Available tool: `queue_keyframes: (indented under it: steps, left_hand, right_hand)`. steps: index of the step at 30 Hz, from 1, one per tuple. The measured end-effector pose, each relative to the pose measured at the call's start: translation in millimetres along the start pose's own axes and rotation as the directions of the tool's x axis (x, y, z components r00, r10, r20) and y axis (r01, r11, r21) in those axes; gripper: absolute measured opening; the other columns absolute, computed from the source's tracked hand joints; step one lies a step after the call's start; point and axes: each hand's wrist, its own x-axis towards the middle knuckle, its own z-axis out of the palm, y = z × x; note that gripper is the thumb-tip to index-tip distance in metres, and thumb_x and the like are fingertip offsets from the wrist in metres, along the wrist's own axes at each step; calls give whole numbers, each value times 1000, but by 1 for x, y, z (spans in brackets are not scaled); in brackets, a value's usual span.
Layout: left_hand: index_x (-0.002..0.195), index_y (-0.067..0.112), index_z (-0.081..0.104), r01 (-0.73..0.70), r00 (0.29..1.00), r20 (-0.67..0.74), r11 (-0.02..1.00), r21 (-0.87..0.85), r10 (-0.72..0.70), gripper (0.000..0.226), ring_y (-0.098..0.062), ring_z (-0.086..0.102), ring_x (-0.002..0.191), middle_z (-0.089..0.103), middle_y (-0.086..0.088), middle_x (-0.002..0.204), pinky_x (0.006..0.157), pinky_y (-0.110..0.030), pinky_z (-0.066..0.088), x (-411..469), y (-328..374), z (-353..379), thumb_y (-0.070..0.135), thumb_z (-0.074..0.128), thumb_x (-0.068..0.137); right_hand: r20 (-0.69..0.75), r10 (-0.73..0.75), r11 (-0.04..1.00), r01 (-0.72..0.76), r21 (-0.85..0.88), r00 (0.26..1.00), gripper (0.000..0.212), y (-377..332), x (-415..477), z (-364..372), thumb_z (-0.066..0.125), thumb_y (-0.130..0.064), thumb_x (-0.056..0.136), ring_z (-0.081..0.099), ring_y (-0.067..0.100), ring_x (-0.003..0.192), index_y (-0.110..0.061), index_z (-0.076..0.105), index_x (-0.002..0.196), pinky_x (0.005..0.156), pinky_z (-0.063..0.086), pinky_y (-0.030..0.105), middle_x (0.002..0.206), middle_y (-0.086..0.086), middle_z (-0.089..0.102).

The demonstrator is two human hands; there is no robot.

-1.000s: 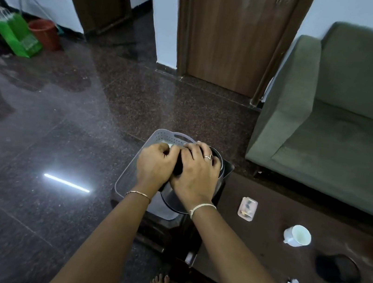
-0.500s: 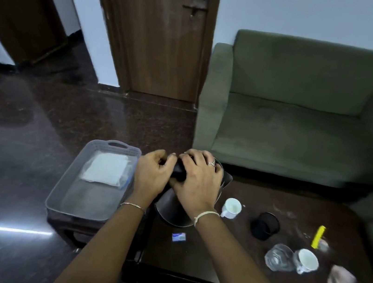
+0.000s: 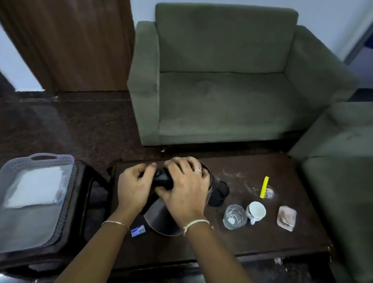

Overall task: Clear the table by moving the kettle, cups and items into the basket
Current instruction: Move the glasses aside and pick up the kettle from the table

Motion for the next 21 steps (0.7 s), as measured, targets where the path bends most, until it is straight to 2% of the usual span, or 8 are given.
queue_keyframes:
  steps: [2,5,7,10,15,21]
  left_hand:
    - [47,25,55,54,999,-1,995,-80,-54,38,-1,44,44,52,10,42,51,-31,37,2,-4,11,41,53,81]
    - [48,20,53,63,997,53,994,-87,-59,39,-4,42,44,49,7,40,51,-32,37,11,-6,25,48,53,75]
    - [52,12,54,74,994,84,992,-102,-65,43,-10,45,49,50,4,44,53,-38,40,17,-8,35,49,53,73]
    - [56,3,51,109,987,135,987,-122,-92,48,-23,46,53,49,-9,50,55,-50,44,28,-12,51,47,55,73]
    - [55,2,46,117,963,256,988,-96,-89,48,-29,43,48,43,-13,47,48,-50,42,41,-12,81,45,58,72]
    - [56,5,47,108,939,329,994,-3,-101,46,-26,44,48,44,-3,45,50,-49,43,32,-18,114,47,57,72]
  right_hand:
    - [10,13,1000,-13,-9,1000,50,6,3,2,71,-46,54,51,17,111,-31,60,101,80,41,39,109,-14,61]
    - [17,94,995,-94,-13,995,50,17,4,5,72,-46,55,51,18,113,-31,61,102,82,40,39,112,-14,61]
    - [2,131,991,-130,-20,991,48,23,6,9,71,-45,57,51,17,113,-32,62,102,82,41,39,112,-14,62]
    - [5,179,982,-179,-54,984,49,35,9,15,72,-44,56,51,17,114,-32,61,102,82,41,39,111,-14,62]
    - [11,304,952,-303,-54,953,54,58,11,22,73,-45,54,48,18,117,-31,60,104,82,40,40,112,-15,62]
    - [38,406,913,-402,-73,913,54,89,-5,32,74,-48,54,49,17,122,-31,62,104,85,41,41,118,-16,63]
